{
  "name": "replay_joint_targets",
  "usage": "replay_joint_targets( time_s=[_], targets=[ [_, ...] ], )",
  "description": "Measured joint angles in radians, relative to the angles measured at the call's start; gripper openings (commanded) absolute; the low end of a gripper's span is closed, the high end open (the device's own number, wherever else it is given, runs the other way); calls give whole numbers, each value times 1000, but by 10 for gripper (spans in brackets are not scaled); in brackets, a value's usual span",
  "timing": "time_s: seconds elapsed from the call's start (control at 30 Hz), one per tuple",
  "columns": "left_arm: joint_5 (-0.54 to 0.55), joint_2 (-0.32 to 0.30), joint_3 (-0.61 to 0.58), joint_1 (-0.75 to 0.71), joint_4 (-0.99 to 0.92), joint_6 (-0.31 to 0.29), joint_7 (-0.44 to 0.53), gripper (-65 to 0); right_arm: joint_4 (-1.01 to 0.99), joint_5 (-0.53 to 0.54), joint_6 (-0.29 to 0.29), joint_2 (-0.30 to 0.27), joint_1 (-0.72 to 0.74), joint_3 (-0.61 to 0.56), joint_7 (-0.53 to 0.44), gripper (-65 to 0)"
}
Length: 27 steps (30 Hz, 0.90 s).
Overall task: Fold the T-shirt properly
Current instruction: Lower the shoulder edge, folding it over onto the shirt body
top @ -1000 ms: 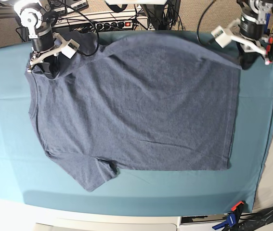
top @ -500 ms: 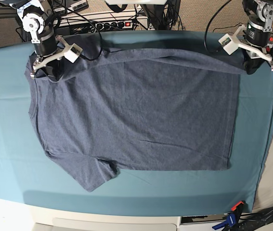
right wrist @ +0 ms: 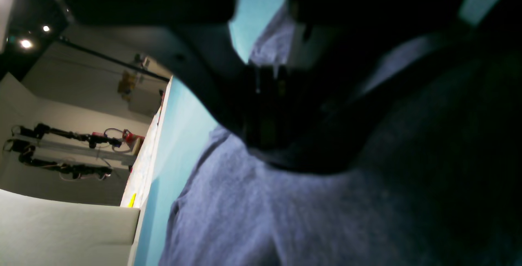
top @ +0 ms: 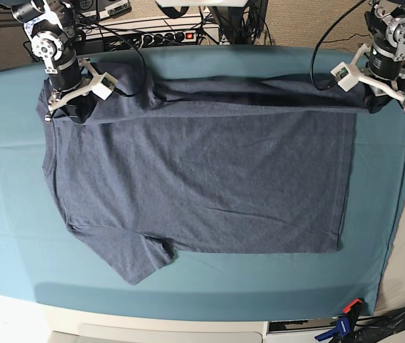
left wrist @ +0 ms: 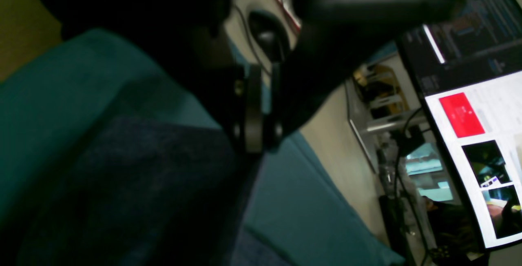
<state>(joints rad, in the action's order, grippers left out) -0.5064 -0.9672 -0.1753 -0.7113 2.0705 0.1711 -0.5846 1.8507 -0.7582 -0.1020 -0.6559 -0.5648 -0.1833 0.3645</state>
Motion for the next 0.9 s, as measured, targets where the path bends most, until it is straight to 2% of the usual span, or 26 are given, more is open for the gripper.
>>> replay_joint_targets(
  time_s=[0.23, 0.33, 0.53, 0.63, 0.83, 0.9],
  targets=[
    [26, 0, 0, 0, -1, -4, 18, -650, 0, 3, -4, 0, 59, 0, -18, -650],
    [26, 0, 0, 0, -5, -4, 19, -650, 0, 30, -42, 0, 84, 0, -27, -650],
    [40, 0, 0, 0, -5, -4, 27, -650, 0, 50, -42, 0, 96, 0, -37, -650],
    [82, 0, 0, 21, -5, -53, 34, -650, 0, 49, -44, 0, 97, 0, -45, -650],
    [128, 0, 0, 67, -5, -60, 37, -650, 0, 50, -46, 0, 97, 0, -44, -650],
    [128, 0, 0, 67, -5, -85, 37, -650, 0, 50, -45, 0, 97, 0, -45, -650]
  ],
)
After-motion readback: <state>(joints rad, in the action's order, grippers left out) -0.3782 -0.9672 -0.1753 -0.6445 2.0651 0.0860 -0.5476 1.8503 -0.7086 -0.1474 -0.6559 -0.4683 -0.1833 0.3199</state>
